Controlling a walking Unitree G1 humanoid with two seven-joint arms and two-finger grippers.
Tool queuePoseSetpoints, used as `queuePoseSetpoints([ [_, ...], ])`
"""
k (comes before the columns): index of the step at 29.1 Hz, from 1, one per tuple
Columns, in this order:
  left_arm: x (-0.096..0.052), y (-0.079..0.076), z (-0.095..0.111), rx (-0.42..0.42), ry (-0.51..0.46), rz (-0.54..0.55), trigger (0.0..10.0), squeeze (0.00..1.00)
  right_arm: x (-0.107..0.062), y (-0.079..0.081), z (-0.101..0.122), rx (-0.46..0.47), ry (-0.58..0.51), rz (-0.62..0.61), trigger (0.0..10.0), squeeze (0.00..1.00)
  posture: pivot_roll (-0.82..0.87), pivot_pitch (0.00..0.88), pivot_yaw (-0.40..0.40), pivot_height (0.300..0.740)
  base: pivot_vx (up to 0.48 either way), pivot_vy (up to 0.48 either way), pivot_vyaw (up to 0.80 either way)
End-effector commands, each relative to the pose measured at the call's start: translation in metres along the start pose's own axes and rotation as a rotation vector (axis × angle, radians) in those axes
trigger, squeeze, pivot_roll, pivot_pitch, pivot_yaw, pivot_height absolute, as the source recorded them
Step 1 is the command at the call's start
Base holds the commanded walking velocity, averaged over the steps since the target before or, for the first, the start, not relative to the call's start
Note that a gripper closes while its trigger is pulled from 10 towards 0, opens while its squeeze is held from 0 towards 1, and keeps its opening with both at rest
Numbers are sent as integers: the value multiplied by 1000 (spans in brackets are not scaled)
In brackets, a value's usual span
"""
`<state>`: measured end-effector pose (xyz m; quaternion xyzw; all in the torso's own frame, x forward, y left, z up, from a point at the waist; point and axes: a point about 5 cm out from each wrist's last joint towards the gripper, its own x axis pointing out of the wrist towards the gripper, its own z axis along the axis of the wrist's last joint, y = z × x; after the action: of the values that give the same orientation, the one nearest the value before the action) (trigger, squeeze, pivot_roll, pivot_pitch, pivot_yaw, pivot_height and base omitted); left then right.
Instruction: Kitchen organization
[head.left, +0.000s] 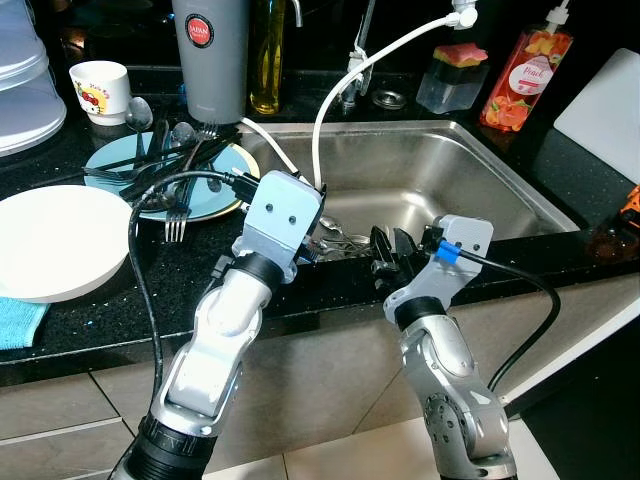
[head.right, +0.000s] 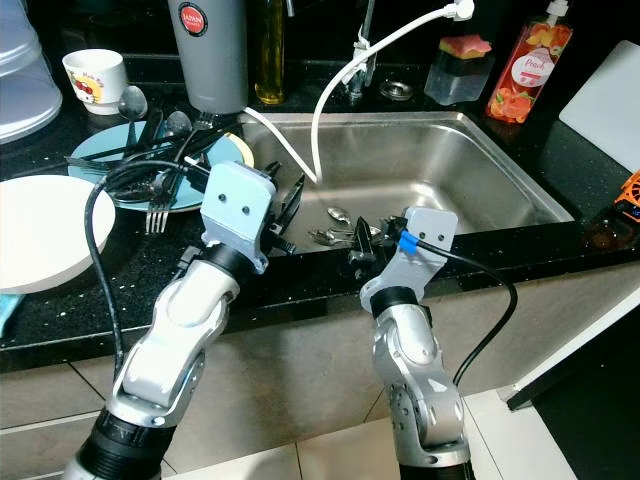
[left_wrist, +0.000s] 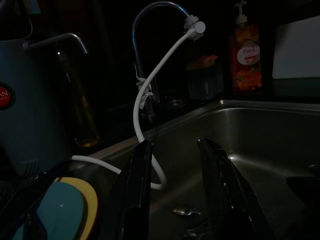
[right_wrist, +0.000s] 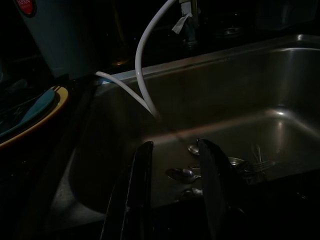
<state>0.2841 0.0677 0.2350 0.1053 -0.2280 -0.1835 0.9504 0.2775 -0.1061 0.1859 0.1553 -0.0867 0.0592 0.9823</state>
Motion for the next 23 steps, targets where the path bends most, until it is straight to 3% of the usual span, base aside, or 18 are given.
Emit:
queuePoseSetpoints([
  [1, 2, -7, -2, -24, 10, -11, 10000, 0, 1, 3, -2, 30, 6, -7, 10000, 0, 198, 40, -105, 740, 0, 0, 0],
  [23, -2, -11, -8, -30, 37, -25, 10000, 0, 0, 3, -4, 32, 12, -13, 10000, 0, 195, 49, -100, 740, 0, 0, 0],
])
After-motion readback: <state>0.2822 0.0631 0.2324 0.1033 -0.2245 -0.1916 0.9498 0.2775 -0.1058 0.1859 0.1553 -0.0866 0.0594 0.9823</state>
